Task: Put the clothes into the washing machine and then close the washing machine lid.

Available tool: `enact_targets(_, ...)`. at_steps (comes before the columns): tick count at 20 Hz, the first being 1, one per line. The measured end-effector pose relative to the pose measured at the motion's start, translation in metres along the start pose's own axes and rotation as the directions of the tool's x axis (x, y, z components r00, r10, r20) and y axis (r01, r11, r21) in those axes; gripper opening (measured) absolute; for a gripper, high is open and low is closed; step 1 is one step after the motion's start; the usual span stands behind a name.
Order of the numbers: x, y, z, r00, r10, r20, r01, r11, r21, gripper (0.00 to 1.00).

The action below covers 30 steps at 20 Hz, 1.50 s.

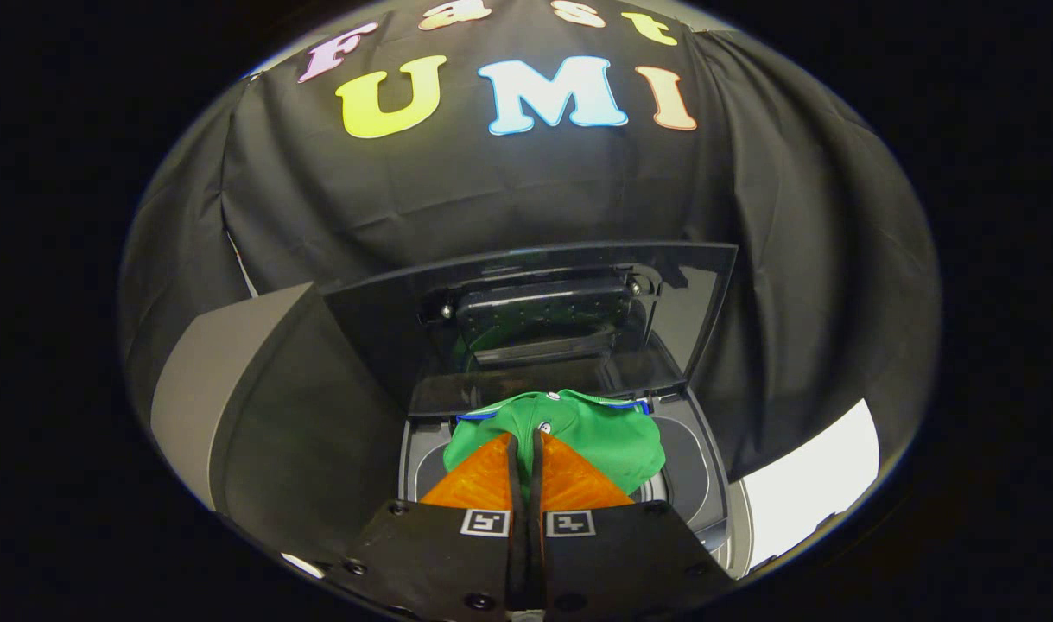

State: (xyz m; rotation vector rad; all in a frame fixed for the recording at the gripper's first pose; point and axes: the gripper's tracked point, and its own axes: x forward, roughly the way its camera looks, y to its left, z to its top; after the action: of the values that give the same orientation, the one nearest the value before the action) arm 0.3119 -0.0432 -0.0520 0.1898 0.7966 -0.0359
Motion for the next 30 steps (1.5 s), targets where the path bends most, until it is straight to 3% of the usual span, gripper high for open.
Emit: enact_targets(30,0.088,-0.032,-0.093,0.971,-0.105,-0.214,0.113,0.993,0.026,0.02)
